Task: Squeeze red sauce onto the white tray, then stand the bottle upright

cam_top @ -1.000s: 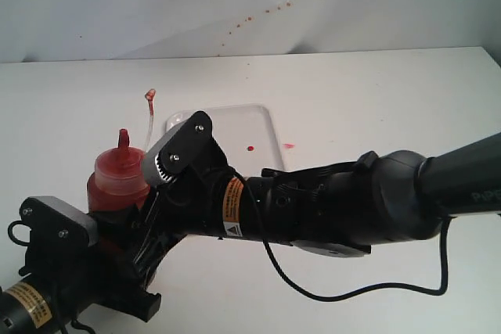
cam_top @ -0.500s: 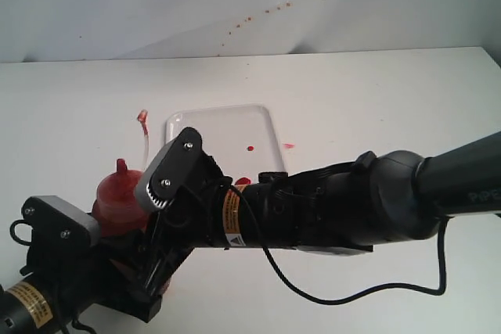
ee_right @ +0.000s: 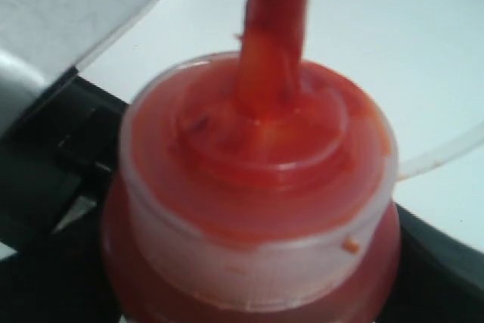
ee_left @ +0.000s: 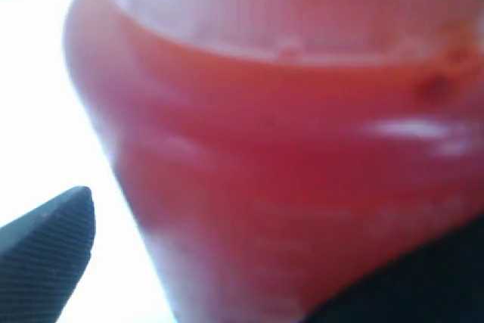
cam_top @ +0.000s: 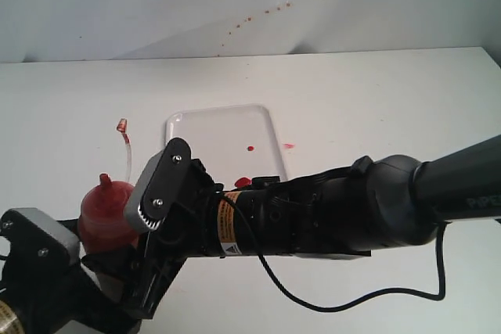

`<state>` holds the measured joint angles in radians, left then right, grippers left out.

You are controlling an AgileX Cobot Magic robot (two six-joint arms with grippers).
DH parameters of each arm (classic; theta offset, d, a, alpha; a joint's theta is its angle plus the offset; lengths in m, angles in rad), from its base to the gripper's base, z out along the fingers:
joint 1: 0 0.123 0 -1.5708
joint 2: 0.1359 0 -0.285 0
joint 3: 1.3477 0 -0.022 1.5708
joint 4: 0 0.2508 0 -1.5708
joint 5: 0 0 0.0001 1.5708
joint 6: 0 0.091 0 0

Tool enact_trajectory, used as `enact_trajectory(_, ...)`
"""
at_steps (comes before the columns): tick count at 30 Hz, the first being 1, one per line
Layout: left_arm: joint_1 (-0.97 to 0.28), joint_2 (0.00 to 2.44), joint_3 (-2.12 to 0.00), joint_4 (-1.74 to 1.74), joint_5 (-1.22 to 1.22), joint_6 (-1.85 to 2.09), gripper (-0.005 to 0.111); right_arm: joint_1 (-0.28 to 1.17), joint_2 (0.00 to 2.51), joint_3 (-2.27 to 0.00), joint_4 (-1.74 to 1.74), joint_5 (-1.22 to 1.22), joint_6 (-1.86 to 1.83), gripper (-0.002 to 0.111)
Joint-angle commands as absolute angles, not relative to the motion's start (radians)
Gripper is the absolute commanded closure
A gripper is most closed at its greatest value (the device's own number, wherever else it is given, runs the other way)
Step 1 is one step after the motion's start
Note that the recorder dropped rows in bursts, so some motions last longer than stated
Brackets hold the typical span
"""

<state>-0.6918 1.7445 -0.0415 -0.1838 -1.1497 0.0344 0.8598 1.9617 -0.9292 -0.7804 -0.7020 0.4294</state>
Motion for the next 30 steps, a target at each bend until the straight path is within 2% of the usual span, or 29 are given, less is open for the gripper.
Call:
enact_trajectory(1,-0.697,1.658,0.000,-0.192,-1.221,0.091,0.002,0.858,1.962,-0.927,-0.801,-0.691,0.399,0.108)
enact_trajectory(15,-0.697,1.310,0.000,-0.118,-0.760,0.140,0.002,0.858,1.960,-0.945,-0.790,-0.678,0.405,0.108)
enact_trajectory(20,-0.697,1.099,0.000,0.034,-0.639,0.131,0.002,0.858,1.960,-0.945,-0.790,-0.677,0.407,0.108)
enact_trajectory(27,-0.697,0.766,0.000,0.043,-0.450,0.131,0.002,0.858,1.960,-0.945,-0.790,-0.677,0.407,0.108)
enact_trajectory(29,-0.697,0.625,0.000,0.043,-0.416,0.136,0.002,0.858,1.960,-0.945,-0.779,-0.677,0.406,0.105)
enact_trajectory(30,-0.697,0.552,0.000,0.043,-0.398,0.136,0.002,0.858,1.960,-0.945,-0.775,-0.677,0.406,0.097)
